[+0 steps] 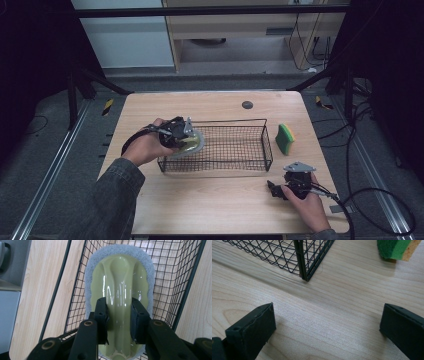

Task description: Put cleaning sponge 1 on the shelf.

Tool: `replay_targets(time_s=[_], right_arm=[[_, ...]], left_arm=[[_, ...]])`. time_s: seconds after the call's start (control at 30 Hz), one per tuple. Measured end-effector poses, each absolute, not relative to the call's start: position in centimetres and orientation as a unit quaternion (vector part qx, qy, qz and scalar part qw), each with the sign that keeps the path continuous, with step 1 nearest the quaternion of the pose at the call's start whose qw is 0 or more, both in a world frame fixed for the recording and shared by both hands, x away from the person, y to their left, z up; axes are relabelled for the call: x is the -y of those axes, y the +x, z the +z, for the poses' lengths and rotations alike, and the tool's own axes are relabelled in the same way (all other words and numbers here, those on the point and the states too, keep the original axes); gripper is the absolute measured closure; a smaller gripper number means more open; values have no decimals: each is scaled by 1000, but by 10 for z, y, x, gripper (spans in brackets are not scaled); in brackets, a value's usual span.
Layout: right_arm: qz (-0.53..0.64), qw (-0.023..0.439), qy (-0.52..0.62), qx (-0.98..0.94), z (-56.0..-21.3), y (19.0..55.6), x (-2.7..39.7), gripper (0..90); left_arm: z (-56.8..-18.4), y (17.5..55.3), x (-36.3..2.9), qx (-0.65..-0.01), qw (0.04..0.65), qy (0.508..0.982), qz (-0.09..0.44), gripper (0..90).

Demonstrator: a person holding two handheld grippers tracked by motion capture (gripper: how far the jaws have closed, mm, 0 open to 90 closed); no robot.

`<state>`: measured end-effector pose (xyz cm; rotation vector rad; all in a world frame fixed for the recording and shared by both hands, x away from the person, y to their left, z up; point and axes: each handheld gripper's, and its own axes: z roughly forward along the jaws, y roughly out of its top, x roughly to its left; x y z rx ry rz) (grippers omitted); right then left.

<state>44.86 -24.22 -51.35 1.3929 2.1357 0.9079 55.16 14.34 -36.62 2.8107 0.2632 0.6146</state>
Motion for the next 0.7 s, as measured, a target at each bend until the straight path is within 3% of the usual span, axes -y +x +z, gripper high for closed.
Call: replay_targets(time_s=[0.7], right_arm=[[328, 217, 501, -771, -514, 449, 242, 5]], left_arm=[[-381, 553, -152, -98, 118, 968, 200, 704]])
